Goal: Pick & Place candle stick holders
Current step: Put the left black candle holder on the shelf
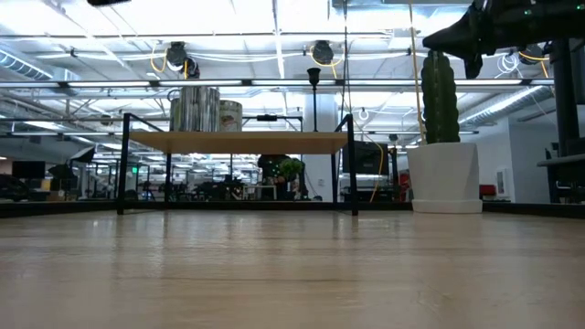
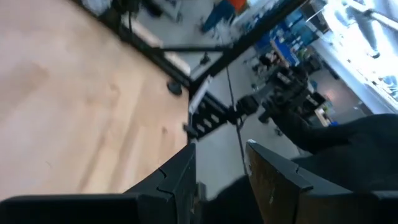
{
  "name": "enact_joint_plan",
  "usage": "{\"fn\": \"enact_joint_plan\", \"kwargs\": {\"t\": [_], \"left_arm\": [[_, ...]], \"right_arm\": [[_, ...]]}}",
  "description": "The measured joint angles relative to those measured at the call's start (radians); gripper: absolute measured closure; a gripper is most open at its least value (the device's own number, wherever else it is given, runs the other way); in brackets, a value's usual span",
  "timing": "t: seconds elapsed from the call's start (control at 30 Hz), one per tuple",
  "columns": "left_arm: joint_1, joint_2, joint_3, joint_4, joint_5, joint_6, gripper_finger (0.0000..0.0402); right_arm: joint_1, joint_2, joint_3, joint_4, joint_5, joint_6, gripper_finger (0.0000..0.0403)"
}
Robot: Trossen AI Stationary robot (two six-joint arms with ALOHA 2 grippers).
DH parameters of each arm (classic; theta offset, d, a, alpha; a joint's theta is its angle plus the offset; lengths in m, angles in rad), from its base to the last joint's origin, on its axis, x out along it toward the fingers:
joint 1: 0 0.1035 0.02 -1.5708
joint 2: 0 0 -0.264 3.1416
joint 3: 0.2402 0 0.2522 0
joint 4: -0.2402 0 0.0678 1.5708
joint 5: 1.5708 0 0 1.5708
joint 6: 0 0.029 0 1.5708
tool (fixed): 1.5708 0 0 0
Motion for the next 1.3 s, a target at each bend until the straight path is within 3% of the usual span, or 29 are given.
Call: {"fn": "enact_joint_plan", "kwargs": {"t": [0.37, 0.57, 0.87, 1.17, 1.3], "left_arm": [[-0.144, 0.208, 0.192, -0.143, -0.010, -0.353, 0.0259], [-0.213, 0.289, 0.223, -0.146, -0.018, -0.523, 0.0259], [-0.321, 0.366, 0.255, -0.144, -0.118, -0.701, 0.0259], [-0.403, 0.428, 0.255, -0.148, -0.122, -1.022, 0.0259], [-0.421, 0.448, 0.255, -0.158, -0.122, -1.077, 0.0259]], "right_arm": [[0.000, 0.000, 0.000, 0.000, -0.049, -0.003, 0.0403], [0.000, 0.000, 0.000, 0.000, -0.050, -0.007, 0.0403], [0.000, 0.000, 0.000, -0.001, -0.051, -0.007, 0.0403], [0.000, 0.000, 0.000, -0.001, -0.052, -0.008, 0.0403], [0.000, 0.000, 0.000, -0.002, -0.051, -0.008, 0.0403]]}}
